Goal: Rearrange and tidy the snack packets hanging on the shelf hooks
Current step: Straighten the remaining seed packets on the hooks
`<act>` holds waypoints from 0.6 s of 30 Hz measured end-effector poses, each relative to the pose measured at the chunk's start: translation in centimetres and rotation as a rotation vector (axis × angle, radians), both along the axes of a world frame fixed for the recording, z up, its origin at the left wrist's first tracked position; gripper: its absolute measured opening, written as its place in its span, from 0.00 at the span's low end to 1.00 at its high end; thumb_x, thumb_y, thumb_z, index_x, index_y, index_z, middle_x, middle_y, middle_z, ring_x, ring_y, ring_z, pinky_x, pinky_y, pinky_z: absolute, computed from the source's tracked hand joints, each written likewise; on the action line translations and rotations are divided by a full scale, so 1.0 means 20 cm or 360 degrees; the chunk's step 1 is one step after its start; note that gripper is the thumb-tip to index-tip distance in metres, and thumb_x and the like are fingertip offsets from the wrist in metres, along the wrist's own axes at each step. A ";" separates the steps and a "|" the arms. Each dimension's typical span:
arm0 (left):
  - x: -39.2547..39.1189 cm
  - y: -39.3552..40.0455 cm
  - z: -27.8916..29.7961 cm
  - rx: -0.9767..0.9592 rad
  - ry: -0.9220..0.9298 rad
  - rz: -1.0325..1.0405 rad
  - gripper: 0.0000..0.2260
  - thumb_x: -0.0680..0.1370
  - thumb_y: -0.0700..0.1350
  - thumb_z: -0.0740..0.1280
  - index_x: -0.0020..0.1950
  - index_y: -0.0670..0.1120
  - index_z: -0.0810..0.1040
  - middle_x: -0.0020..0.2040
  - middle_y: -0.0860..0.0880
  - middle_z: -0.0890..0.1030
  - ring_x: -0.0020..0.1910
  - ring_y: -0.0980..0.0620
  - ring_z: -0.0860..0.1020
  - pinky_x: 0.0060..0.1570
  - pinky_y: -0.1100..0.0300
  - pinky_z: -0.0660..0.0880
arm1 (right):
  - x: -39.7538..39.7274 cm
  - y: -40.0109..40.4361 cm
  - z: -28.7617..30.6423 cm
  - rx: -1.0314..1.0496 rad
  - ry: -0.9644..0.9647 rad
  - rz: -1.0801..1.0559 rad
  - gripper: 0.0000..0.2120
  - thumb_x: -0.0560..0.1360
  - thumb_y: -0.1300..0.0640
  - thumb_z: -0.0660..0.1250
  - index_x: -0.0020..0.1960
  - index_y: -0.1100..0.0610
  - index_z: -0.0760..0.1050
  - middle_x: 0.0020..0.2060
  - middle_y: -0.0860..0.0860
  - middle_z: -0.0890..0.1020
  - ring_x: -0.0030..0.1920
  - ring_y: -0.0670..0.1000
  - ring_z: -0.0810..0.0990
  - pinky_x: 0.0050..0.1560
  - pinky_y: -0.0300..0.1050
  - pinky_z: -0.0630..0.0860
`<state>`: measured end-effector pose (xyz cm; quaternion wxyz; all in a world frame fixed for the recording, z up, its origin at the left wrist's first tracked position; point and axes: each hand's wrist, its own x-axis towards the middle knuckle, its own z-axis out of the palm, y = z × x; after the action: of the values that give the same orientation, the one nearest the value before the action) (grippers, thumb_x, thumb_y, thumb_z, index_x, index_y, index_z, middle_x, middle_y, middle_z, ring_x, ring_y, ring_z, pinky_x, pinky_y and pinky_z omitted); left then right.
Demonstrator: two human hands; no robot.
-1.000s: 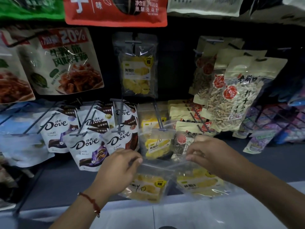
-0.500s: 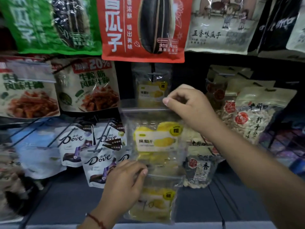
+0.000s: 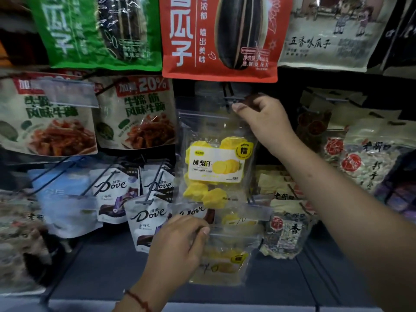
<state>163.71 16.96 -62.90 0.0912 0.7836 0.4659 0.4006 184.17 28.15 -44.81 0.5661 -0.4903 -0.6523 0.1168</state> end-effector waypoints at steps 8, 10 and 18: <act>-0.02 0.01 -0.02 -0.0012 0.0026 0.0003 0.12 0.78 0.56 0.58 0.44 0.56 0.79 0.39 0.63 0.77 0.43 0.63 0.72 0.40 0.67 0.68 | 0.05 0.01 -0.04 -0.0052 -0.0008 0.0060 0.10 0.71 0.49 0.73 0.34 0.51 0.79 0.33 0.45 0.79 0.37 0.46 0.78 0.44 0.48 0.77; -0.01 0.01 -0.02 -0.0004 0.0019 0.0005 0.11 0.78 0.55 0.58 0.44 0.56 0.79 0.39 0.63 0.77 0.43 0.63 0.72 0.40 0.67 0.68 | 0.07 0.02 -0.05 -0.0044 -0.0046 -0.0025 0.10 0.73 0.51 0.72 0.34 0.51 0.78 0.34 0.47 0.78 0.36 0.46 0.77 0.39 0.44 0.74; 0.01 0.03 -0.02 -0.0038 0.0021 0.0027 0.08 0.78 0.53 0.61 0.44 0.57 0.79 0.40 0.65 0.77 0.46 0.65 0.73 0.40 0.70 0.66 | 0.05 0.23 -0.05 -0.0038 -0.0177 -0.0312 0.06 0.74 0.58 0.71 0.43 0.61 0.81 0.36 0.54 0.81 0.38 0.50 0.78 0.39 0.44 0.73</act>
<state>163.93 17.60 -63.31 0.0941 0.7812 0.4778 0.3905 185.16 32.82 -45.76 0.5319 -0.5641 -0.6302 0.0412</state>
